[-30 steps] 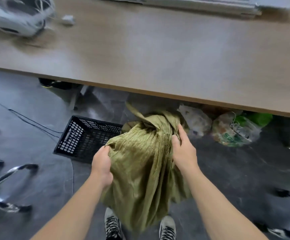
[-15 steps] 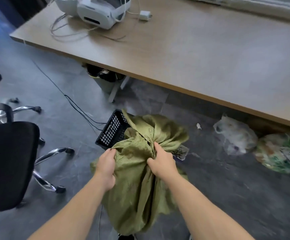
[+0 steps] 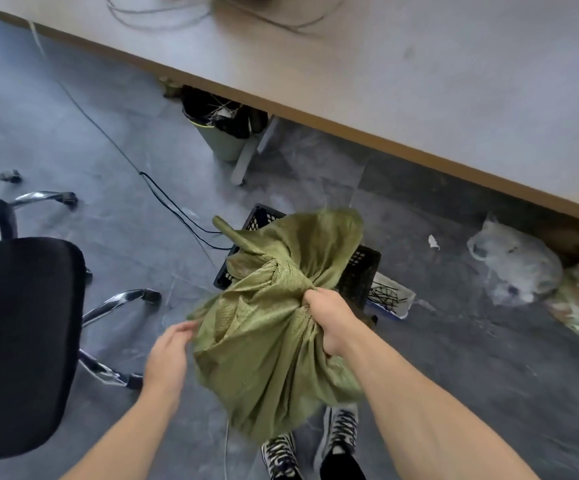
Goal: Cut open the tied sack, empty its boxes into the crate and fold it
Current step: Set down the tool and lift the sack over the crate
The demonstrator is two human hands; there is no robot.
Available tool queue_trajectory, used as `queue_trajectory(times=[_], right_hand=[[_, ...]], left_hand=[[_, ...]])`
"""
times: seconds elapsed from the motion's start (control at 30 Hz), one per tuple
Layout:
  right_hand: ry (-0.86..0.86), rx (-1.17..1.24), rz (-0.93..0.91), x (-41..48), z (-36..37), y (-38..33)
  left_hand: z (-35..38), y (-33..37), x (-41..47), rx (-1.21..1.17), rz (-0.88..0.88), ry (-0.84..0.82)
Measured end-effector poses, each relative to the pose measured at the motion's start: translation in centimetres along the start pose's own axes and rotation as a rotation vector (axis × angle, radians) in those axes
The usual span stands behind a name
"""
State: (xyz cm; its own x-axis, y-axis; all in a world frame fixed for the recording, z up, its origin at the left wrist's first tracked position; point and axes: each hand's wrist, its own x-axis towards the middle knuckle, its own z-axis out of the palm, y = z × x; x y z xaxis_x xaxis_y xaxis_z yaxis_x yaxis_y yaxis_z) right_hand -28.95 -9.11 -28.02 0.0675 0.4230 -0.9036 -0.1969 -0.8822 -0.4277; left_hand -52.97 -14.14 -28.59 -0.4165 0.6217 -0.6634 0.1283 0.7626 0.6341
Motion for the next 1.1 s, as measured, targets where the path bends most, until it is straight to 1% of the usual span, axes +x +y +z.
queue_trajectory(times=[0.03,0.07,0.17,0.2,0.23,0.3,0.33,0.4,0.47,0.57,0.67,0.77,0.83,0.9,1.0,1.1], right_hand=[[-0.003,0.045,0.041,0.7,-0.1,-0.3],[-0.007,0.084,0.072,1.4,-0.3,-0.6],[-0.021,0.178,0.14,2.9,-0.9,-1.5],[-0.038,0.212,0.16,3.4,-1.0,-1.7],[-0.061,0.244,0.186,3.9,-1.1,-1.9],[-0.098,0.276,0.233,4.8,-1.2,-2.2],[-0.112,0.288,0.245,5.3,-1.3,-2.4],[-0.101,0.28,0.247,6.4,-1.2,-3.0],[-0.073,0.233,0.217,7.4,-0.9,-3.7],[-0.029,0.165,0.168,8.8,0.0,-5.3],[0.035,0.055,0.147,9.7,1.2,-6.5],[0.076,-0.058,0.094,10.3,2.1,-7.5],[0.082,-0.09,0.096,10.2,2.5,-8.1],[0.083,-0.105,0.115,10.2,2.6,-8.0],[0.089,-0.158,0.113,11.0,2.9,-6.4],[0.153,-0.275,0.066,15.8,2.2,-2.6]], left_hand=[[-0.4,-0.9,0.5,0.09,-0.028,0.016],[-0.7,-1.9,0.8,0.194,-0.072,-0.009],[0.0,-5.5,1.7,0.482,-0.121,-0.273],[0.5,-8.8,3.9,0.548,-0.117,-0.319],[1.3,-11.1,5.3,0.591,-0.112,-0.326],[3.2,-12.3,6.4,0.544,-0.107,-0.208],[4.0,-10.6,5.9,0.487,-0.111,-0.122],[5.3,-4.6,3.4,0.482,-0.095,0.002],[5.2,-2.6,2.9,0.55,-0.029,0.025],[4.2,-1.1,3.0,0.669,0.049,0.002],[2.7,1.0,2.4,0.698,0.077,-0.072],[1.7,3.8,2.3,0.598,0.165,-0.138],[1.3,6.1,1.9,0.502,0.192,-0.173],[0.7,8.0,2.1,0.459,0.163,-0.21],[0.1,9.4,4.4,0.537,0.028,-0.287],[1.0,9.3,7.4,0.48,-0.077,-0.32]])
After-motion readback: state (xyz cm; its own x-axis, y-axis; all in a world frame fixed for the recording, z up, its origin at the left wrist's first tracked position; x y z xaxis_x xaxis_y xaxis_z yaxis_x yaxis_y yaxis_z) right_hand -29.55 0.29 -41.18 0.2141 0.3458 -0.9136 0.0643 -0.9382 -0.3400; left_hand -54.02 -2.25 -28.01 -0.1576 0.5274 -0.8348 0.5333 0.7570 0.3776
